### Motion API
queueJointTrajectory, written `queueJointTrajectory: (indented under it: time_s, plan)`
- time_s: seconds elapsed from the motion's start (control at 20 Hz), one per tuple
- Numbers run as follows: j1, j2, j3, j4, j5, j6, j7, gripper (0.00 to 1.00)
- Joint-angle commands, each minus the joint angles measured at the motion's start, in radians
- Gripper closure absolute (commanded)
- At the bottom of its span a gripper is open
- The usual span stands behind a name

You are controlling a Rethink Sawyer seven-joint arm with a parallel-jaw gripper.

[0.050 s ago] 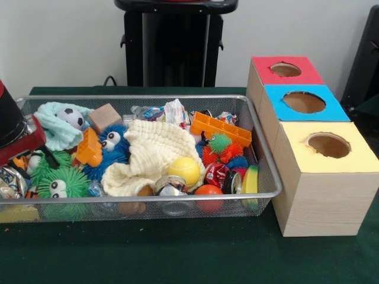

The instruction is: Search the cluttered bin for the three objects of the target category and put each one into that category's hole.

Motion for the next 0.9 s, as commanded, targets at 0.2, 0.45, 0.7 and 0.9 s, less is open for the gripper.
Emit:
queueJointTrajectory:
  time_s: [0.2, 0.45, 0.7, 0.9]
  plan:
    - [-0.016, 0.16, -0.011, -0.034, -0.118, -0.186, -0.319, 0.0]
    - [-0.006, 0.144, -0.019, -0.016, -0.126, -0.194, -0.297, 0.0]
    - [-0.009, 0.147, -0.015, -0.019, -0.122, -0.198, -0.3, 0.0]
    - [-0.01, 0.146, -0.015, -0.018, -0.123, -0.197, -0.304, 0.0]
